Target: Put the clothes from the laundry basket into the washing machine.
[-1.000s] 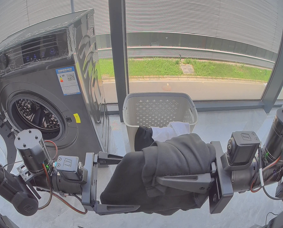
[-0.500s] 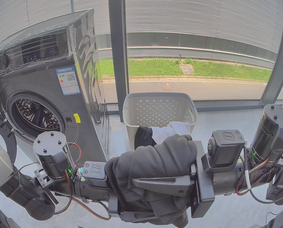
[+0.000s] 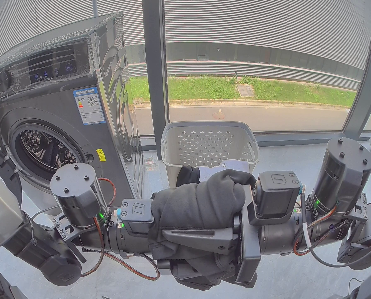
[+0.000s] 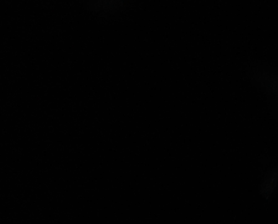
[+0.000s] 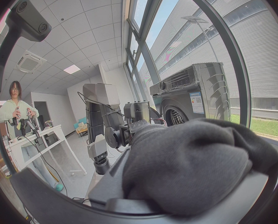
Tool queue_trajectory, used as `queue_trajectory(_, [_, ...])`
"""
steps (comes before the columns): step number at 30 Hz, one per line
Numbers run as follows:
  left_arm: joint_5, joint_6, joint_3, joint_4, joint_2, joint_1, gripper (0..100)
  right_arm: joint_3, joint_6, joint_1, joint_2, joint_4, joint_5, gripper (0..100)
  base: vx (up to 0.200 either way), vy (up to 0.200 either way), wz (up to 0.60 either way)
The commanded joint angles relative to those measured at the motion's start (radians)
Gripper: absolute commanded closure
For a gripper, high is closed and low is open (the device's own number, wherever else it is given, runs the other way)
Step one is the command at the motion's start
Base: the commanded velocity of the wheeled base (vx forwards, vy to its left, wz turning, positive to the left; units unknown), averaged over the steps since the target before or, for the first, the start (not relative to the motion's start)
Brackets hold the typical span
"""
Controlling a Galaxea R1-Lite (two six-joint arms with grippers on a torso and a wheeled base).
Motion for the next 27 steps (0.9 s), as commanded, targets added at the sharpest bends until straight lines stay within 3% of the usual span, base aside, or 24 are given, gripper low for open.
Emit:
queue_trajectory(1, [0.002,0.0,0.011,0.0,0.015,-0.008,100,-0.004,0.0,0.005,0.011,0.002,0.002,100,0.0,0.0,0.0])
queue_trajectory(17, [0.008,-0.002,0.006,0.002,0.001,0.002,100,-0.023,-0.003,-0.001,0.005,0.002,0.006,100,0.0,0.0,0.0])
queue_trajectory(18, [0.008,-0.002,0.008,0.002,0.001,0.004,100,-0.026,0.0,-0.005,0.006,0.002,0.005,0,0.0,0.0,0.0])
queue_trajectory(22, [0.01,-0.002,0.008,0.0,0.0,0.013,100,0.01,0.008,-0.029,-0.012,0.002,-0.003,0,0.0,0.0,0.0])
queue_trajectory(27, [0.011,-0.002,0.019,0.002,-0.022,0.068,100,0.263,0.008,-0.144,-0.158,0.002,0.0,0,0.0,0.0,0.0])
